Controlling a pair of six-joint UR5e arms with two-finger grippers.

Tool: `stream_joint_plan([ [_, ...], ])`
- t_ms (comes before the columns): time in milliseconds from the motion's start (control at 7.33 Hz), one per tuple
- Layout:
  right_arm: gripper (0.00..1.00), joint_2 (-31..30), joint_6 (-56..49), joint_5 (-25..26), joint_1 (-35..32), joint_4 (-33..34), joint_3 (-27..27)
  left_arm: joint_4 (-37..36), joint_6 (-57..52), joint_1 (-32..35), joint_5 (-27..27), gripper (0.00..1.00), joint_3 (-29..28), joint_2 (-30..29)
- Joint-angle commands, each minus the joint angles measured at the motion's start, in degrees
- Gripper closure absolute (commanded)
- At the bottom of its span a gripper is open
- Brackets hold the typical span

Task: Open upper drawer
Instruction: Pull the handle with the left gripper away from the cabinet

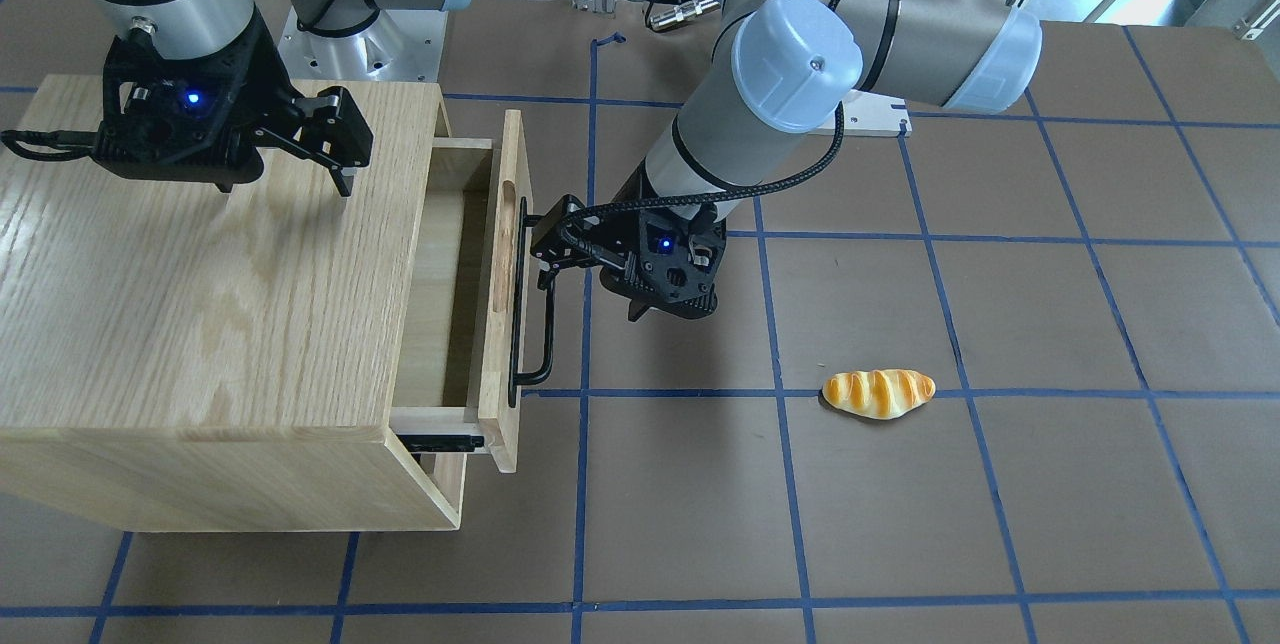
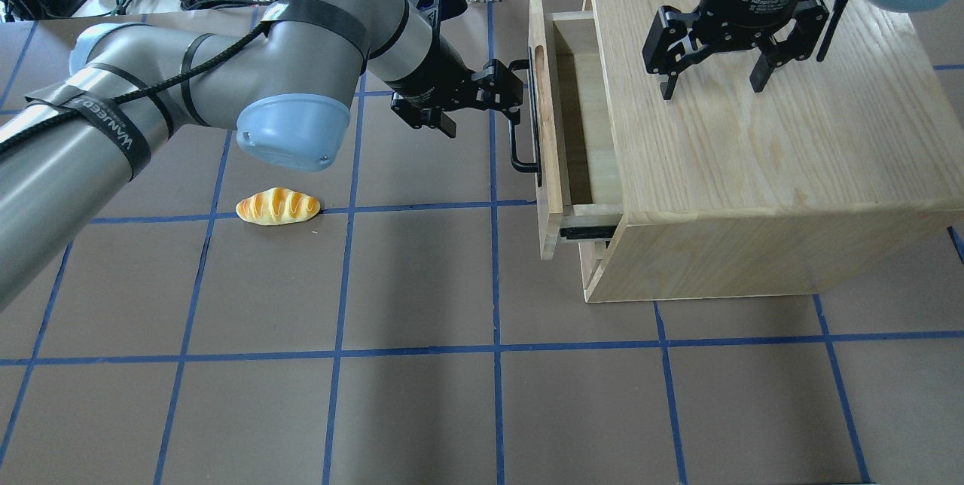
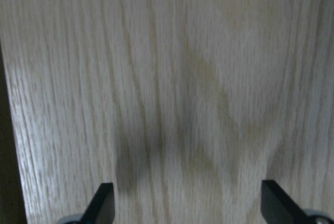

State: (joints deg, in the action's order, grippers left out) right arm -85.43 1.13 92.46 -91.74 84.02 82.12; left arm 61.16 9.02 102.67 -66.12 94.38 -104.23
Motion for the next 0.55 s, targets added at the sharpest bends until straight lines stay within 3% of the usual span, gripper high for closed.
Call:
stream_joint_plan([
  [0,0.0,0.0,0.01,0.0,-0.02,0.0,-0.03,0.01,-2.24,-0.37,-0.07,0.0,0.28,0.25],
  [409,0.0,0.0,0.01,0.0,-0.02,0.0,-0.03,-0.25,-4.28,-1.06,-0.07,0.0,0.63,0.34],
])
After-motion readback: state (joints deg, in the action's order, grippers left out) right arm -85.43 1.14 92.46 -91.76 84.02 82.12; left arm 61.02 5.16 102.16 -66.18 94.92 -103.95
